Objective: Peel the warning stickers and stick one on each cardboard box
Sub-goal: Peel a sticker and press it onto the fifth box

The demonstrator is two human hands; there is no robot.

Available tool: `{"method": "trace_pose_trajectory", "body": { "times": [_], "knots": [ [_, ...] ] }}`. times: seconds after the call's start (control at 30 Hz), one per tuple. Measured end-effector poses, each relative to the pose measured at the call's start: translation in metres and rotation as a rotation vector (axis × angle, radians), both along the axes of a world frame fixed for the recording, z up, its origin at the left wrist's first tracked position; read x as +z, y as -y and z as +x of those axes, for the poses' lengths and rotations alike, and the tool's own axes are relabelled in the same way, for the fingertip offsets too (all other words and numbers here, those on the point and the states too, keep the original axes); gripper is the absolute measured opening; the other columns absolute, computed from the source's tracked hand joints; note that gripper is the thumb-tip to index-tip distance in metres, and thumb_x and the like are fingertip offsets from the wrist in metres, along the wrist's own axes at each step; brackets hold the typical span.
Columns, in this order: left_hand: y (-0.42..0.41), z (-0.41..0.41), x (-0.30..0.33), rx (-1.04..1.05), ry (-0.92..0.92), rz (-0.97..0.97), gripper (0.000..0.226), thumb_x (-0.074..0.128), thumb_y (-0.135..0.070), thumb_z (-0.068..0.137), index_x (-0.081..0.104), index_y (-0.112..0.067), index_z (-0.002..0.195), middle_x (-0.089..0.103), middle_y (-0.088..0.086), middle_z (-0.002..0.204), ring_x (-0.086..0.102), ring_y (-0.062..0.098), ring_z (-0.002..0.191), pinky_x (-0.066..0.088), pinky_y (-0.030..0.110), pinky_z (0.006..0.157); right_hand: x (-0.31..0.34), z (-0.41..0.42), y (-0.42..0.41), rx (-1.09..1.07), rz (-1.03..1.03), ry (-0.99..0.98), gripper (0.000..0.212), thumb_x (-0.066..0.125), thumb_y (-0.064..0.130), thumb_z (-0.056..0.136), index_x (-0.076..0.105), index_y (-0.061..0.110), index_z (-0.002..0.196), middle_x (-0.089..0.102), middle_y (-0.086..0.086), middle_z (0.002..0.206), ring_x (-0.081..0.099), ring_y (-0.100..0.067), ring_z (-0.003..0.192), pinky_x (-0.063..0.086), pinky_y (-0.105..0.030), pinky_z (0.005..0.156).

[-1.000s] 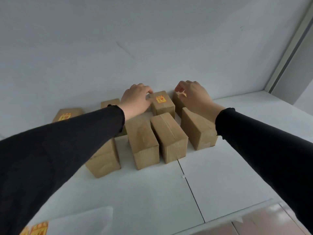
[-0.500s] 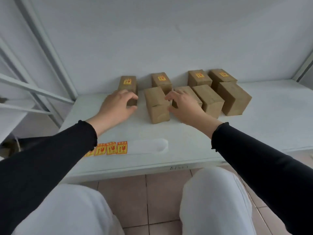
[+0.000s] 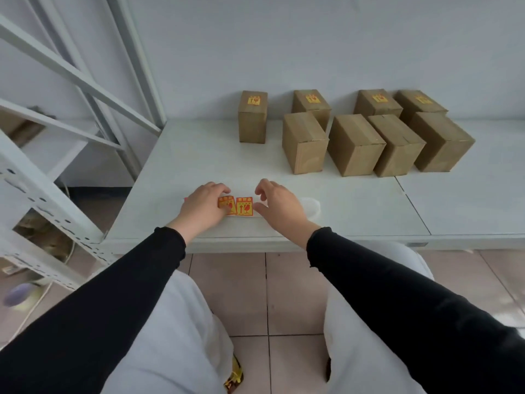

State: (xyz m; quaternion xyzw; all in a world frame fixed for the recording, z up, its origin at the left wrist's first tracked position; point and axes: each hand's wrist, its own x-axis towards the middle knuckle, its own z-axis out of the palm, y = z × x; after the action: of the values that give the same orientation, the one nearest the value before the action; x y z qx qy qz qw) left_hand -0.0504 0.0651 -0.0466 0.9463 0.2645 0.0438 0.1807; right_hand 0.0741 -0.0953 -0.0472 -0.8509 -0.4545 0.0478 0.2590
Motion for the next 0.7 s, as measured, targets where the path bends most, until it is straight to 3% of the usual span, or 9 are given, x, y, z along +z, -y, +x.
{"method": "trace_pose_trajectory", "body": {
  "times": [0.17,0.3,0.57,0.7],
  "knots": [
    [-0.001,0.015,-0.005,0.005,-0.094,0.074,0.032,0.065,-0.033,0.088,0.06,-0.027,0.119,0.06,-0.003,0.119,0.049,0.024,0.114,0.038,0.038,0.086,-0.018,0.008,0.0,-0.033,-0.045,-0.032,0.032,0.065,0.03,0.088,0.058,0.017,0.116,0.058,0.0,0.107,0.054,-0.02,0.099,0.039,-0.029,0.07],
    [-0.004,0.021,-0.007,0.042,-0.134,-0.025,0.008,0.056,-0.029,0.094,0.061,-0.031,0.1,0.062,-0.009,0.104,0.053,0.023,0.109,0.037,0.039,0.088,-0.023,0.01,-0.003,-0.035,-0.04,-0.015,0.03,0.063,0.028,0.088,0.061,0.02,0.117,0.054,0.005,0.102,0.052,-0.017,0.098,0.038,-0.028,0.069],
    [-0.012,0.025,-0.01,0.069,-0.056,-0.299,0.02,0.053,-0.028,0.098,0.065,-0.029,0.082,0.067,-0.012,0.09,0.063,0.024,0.096,0.045,0.049,0.098,-0.019,0.005,-0.007,-0.076,0.065,-0.005,0.014,0.06,0.024,0.091,0.063,0.024,0.105,0.06,0.008,0.093,0.057,-0.015,0.079,0.044,-0.03,0.062],
    [-0.011,0.024,-0.009,0.065,-0.018,-0.328,0.019,0.054,-0.029,0.098,0.067,-0.028,0.083,0.069,-0.011,0.089,0.064,0.025,0.095,0.047,0.049,0.097,-0.02,0.003,-0.008,-0.091,0.089,-0.007,0.007,0.063,0.024,0.089,0.058,0.024,0.094,0.061,0.009,0.089,0.057,-0.016,0.076,0.046,-0.031,0.061]
  ]
}}
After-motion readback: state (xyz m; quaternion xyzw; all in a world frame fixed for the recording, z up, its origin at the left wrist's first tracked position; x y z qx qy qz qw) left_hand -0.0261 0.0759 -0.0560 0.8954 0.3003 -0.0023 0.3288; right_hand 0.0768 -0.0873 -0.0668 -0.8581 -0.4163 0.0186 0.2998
